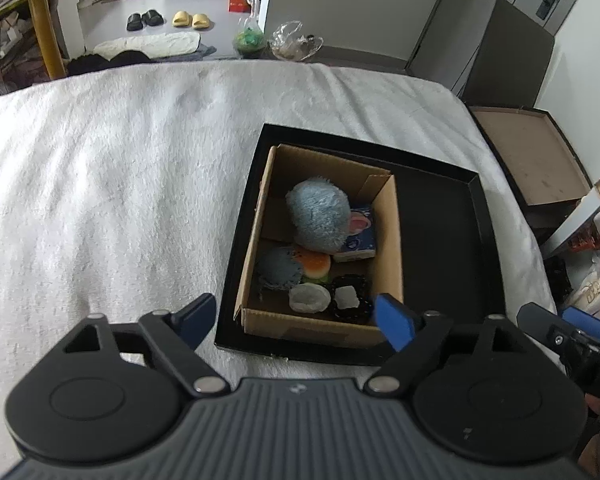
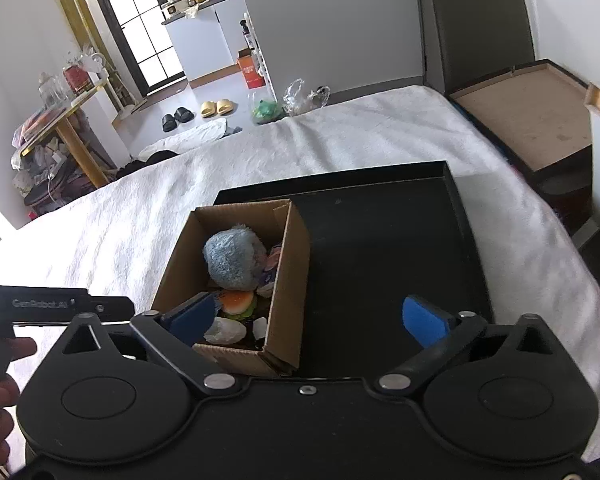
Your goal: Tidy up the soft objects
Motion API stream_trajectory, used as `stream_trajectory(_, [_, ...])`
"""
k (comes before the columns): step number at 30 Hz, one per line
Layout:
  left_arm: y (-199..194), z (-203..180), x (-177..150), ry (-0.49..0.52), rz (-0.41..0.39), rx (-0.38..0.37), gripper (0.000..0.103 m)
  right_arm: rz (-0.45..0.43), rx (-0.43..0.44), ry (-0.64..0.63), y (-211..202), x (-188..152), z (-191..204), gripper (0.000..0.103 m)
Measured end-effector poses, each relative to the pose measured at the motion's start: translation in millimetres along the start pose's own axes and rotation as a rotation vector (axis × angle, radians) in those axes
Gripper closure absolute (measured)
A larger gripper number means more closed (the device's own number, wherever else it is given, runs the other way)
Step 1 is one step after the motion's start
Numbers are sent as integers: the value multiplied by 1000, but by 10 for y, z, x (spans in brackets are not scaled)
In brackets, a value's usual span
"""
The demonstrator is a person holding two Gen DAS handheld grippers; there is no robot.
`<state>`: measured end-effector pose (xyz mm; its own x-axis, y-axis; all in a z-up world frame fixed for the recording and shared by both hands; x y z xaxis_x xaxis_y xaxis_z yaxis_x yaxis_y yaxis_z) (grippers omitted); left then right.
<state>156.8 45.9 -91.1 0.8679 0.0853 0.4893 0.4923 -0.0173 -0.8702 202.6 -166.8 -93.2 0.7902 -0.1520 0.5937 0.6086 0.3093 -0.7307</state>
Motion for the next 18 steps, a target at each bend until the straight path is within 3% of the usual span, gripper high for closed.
stream_trajectory(10, [-336,-178,-45,56,-29,10,4,-1,-10,5,-273,3,-136,0])
stream_trajectory(18, [-566,-180,-130,58,-56,19,3,-32,-18,8,-521,31,-232,0])
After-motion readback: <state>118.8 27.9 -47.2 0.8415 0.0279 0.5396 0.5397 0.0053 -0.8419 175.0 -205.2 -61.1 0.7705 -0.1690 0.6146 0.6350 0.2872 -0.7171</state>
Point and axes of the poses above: each gripper's, at about its wrist camera, not at the fingertips, and y roughly the way its jaws point, z to its left, x to its top, the point moved 9 cm from there along y, roughly the way its jaws point, and after that the axes turned 11 degrees about y, right-handed, at the moved point
